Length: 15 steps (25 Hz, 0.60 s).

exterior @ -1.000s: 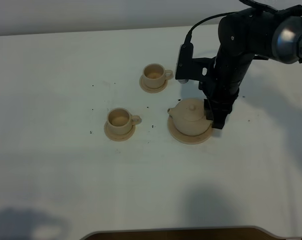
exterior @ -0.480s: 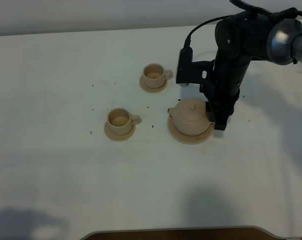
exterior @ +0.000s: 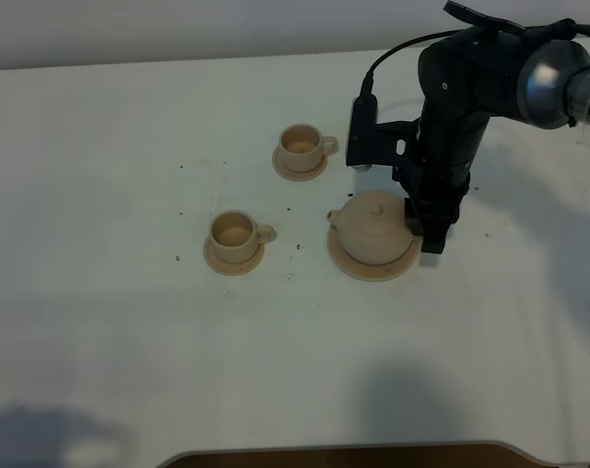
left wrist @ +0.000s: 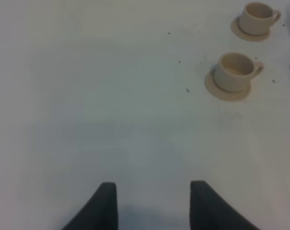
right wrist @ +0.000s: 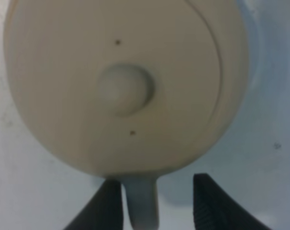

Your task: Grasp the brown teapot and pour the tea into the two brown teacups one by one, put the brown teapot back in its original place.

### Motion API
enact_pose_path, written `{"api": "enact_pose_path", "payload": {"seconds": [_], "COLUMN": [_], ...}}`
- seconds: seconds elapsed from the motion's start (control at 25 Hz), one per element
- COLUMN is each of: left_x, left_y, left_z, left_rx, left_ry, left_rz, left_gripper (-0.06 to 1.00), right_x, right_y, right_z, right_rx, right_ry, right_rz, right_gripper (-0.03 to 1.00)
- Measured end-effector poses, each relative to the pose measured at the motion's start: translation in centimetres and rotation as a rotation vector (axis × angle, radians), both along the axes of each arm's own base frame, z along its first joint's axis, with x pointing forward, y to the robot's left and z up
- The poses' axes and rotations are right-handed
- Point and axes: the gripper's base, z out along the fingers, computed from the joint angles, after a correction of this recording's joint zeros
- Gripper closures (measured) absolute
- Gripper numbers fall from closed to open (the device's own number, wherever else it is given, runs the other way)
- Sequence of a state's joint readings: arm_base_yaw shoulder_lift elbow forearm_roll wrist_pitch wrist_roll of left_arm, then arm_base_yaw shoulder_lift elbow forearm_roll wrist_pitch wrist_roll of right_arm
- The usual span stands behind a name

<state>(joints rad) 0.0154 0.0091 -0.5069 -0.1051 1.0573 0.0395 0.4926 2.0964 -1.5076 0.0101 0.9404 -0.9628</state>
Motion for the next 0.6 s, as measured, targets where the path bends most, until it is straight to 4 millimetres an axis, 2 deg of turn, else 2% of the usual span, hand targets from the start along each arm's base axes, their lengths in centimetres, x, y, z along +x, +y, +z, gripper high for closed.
{"api": "enact_pose_path", "payload": {"seconds": [0.36,0.6], "left_x": [0.00,0.00], "left_y": [0.00,0.00], "left_z": [0.00,0.00], "left_rx": [0.000,0.000], "left_ry": [0.000,0.000], "left_rz": [0.000,0.000], "left_gripper": [0.59,0.59], "right_x": [-0.21,-0.22], "right_y": [0.25,0.29], "right_z": [-0.01,-0.32], "right_rx": [-0.011,-0.015], "right_ry": [0.002,0.010], "right_rz": [0.014,0.014], "right_gripper": [0.72,0.73]}}
